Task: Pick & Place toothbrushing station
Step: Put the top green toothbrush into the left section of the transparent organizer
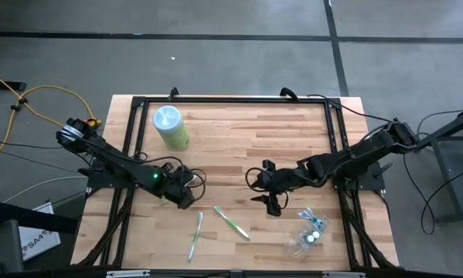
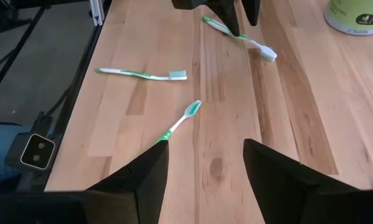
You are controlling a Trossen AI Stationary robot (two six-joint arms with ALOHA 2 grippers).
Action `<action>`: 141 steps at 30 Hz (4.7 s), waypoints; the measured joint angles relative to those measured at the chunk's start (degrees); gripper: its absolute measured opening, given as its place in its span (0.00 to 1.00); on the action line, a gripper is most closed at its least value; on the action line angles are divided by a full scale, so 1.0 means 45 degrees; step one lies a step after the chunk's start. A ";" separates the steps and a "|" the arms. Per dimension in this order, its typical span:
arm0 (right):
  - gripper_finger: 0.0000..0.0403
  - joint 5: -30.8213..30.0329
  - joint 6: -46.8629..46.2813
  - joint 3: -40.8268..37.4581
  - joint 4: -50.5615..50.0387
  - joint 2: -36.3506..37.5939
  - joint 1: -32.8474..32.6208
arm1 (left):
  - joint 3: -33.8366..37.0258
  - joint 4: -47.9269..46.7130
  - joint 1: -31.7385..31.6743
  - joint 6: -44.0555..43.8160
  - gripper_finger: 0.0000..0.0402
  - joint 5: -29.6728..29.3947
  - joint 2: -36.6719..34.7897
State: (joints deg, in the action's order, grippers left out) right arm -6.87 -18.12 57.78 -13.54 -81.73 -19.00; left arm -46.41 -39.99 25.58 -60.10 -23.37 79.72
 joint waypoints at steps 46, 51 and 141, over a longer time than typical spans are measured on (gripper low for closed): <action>0.49 0.0272 0.0046 0.0000 -0.0276 0.0000 0.0000 | 0.0034 -0.1767 0.1818 -0.2045 0.52 -0.0777 0.1268; 0.49 0.0272 0.0046 0.0000 -0.0277 0.0000 0.0000 | 0.0034 -0.0726 0.1327 -0.0690 0.52 -0.0893 0.1268; 0.49 0.0631 -0.0061 -0.0005 -0.0277 -0.0005 -0.0039 | 0.0726 0.2293 0.0365 0.2189 0.02 -0.1030 -0.0371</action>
State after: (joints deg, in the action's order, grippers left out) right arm -4.03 -18.39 57.76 -14.79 -81.76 -19.18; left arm -43.15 -29.67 27.23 -50.25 -28.01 78.05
